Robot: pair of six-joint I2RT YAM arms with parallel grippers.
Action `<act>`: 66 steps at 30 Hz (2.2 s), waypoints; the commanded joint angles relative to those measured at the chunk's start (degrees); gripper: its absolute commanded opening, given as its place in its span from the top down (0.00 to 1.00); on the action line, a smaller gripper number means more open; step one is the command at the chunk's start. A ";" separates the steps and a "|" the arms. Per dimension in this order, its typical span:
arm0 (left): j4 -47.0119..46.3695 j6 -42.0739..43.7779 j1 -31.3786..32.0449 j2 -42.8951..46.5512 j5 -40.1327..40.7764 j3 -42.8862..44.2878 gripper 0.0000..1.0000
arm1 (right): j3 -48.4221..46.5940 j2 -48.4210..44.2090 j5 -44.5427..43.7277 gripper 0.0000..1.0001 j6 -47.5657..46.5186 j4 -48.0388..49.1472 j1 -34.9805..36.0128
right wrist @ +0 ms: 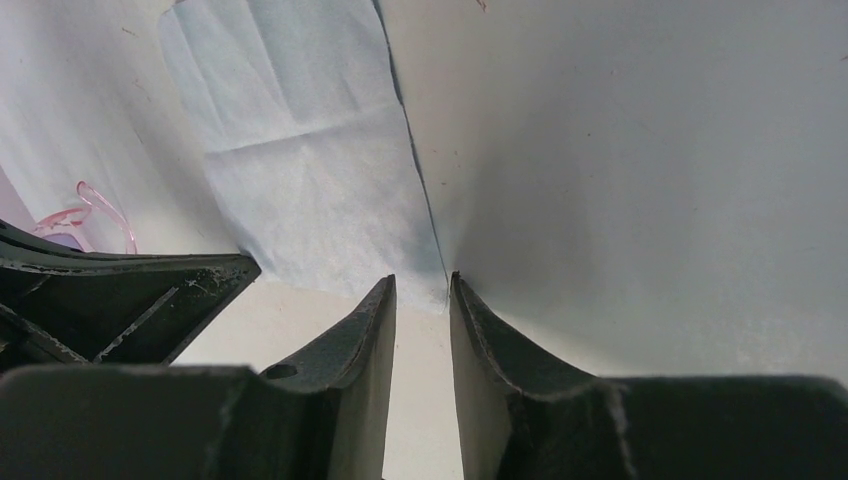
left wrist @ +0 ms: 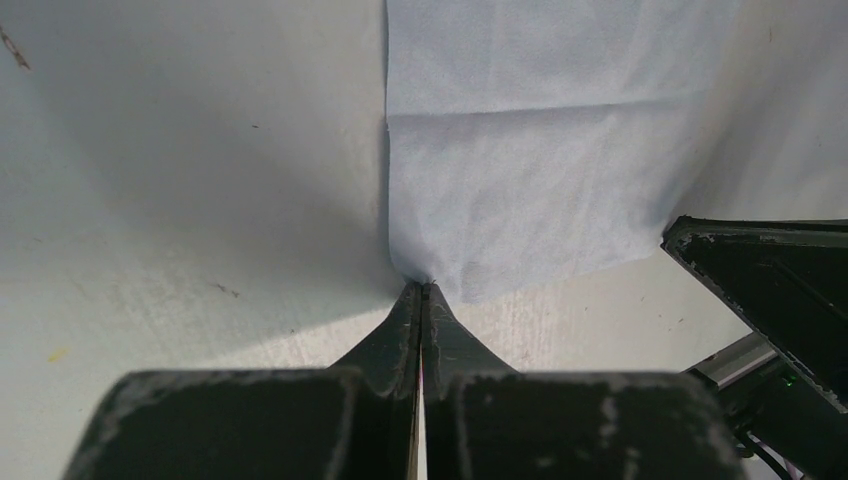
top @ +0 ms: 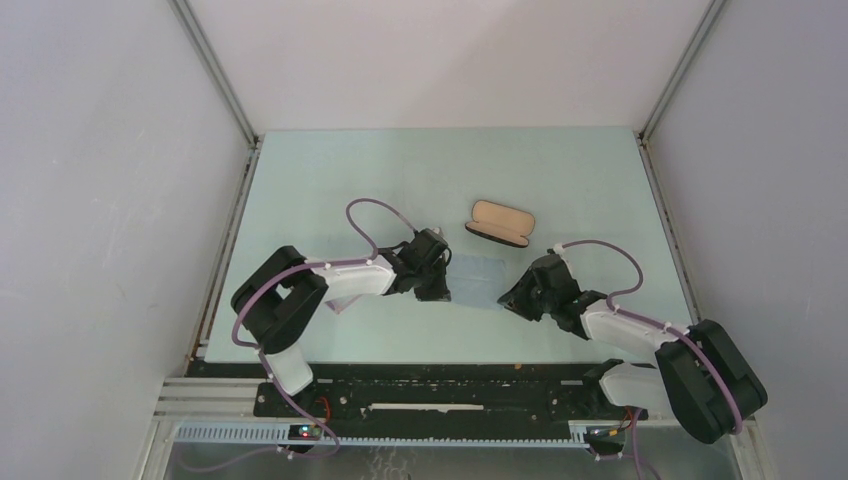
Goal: Organize the sunglasses
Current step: Fold the glasses cleaning cloth at the center of the board.
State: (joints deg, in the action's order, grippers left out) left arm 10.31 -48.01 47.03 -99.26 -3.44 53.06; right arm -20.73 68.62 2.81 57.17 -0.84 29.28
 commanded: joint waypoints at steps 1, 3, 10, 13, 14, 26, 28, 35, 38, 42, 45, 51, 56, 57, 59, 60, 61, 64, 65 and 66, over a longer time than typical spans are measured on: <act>0.96 1.60 0.49 -0.67 -0.34 1.95 1.00 | 1.57 1.12 -2.01 0.66 0.58 -3.27 0.70; 0.98 1.60 0.46 -0.62 -0.21 1.85 1.00 | 1.60 1.08 -1.90 0.68 0.53 -3.18 0.82; 0.77 1.51 0.44 -0.58 -0.25 1.74 1.00 | 1.55 2.16 -1.96 0.70 1.08 -2.19 2.27; 0.77 1.59 0.45 -0.41 -0.40 1.68 1.00 | 1.62 2.31 -1.95 0.73 1.34 -2.03 2.30; 0.85 1.68 0.49 -0.46 -0.42 1.61 1.00 | 1.60 2.10 -2.21 0.74 1.37 -2.23 2.28; 1.39 2.39 0.48 0.98 -1.50 1.84 1.00 | 0.99 -0.51 -2.81 1.00 0.42 -4.17 1.93; 1.79 2.37 0.44 1.74 -1.06 1.94 1.00 | 0.67 -1.17 -2.81 1.00 0.24 -4.69 1.92; 1.99 2.05 0.52 2.73 -1.26 2.27 1.00 | -0.51 -3.63 -4.82 1.00 -0.65 -6.63 1.91; 1.96 1.95 0.47 3.05 -1.26 2.33 1.00 | -0.63 -4.52 -4.84 1.00 -0.87 -6.85 1.86; 2.28 2.04 0.48 3.21 -1.36 2.91 1.00 | -1.23 -4.71 -5.00 1.00 -1.43 -7.07 1.86; 2.54 1.68 0.46 3.05 -1.56 3.10 0.97 | -1.26 -4.02 -4.73 1.00 -1.51 -6.81 1.75; 4.50 1.16 1.63 2.59 -1.10 4.09 0.50 | -1.26 -3.58 -4.64 1.00 -1.54 -6.63 1.75; 5.21 0.57 2.33 0.12 -2.50 5.35 0.53 | -1.24 -3.23 -4.40 1.00 -1.61 -6.45 1.71; 5.65 0.55 2.32 -0.34 -2.58 5.71 0.54 | -1.24 -3.27 -4.40 1.00 -1.62 -6.41 1.66; 5.84 0.42 2.38 -0.95 -3.03 6.17 0.57 | -1.24 -3.39 -4.40 1.00 -1.66 -6.65 1.57; 5.42 0.38 2.37 -1.35 -3.56 6.18 0.59 | -1.24 -3.52 -4.47 1.00 -1.70 -6.73 1.58; 4.69 0.19 2.42 -1.72 -4.24 6.11 0.61 | -1.24 -3.64 -4.49 1.00 -1.73 -6.79 1.57; 3.63 -0.05 2.38 -3.52 -5.90 6.75 0.69 | -1.24 -4.05 -4.48 1.00 -1.92 -7.01 1.44; 3.82 -0.14 2.35 -3.90 -5.82 6.94 0.70 | -1.24 -4.22 -4.55 1.00 -1.97 -7.18 1.34; 3.96 -0.15 2.32 -4.12 -5.61 7.20 0.70 | -1.24 -4.32 -4.59 1.00 -1.97 -7.38 1.25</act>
State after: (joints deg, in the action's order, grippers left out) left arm 14.55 -48.07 49.12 -101.51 -7.94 57.12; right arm -20.32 64.99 -0.36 56.25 -7.35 31.05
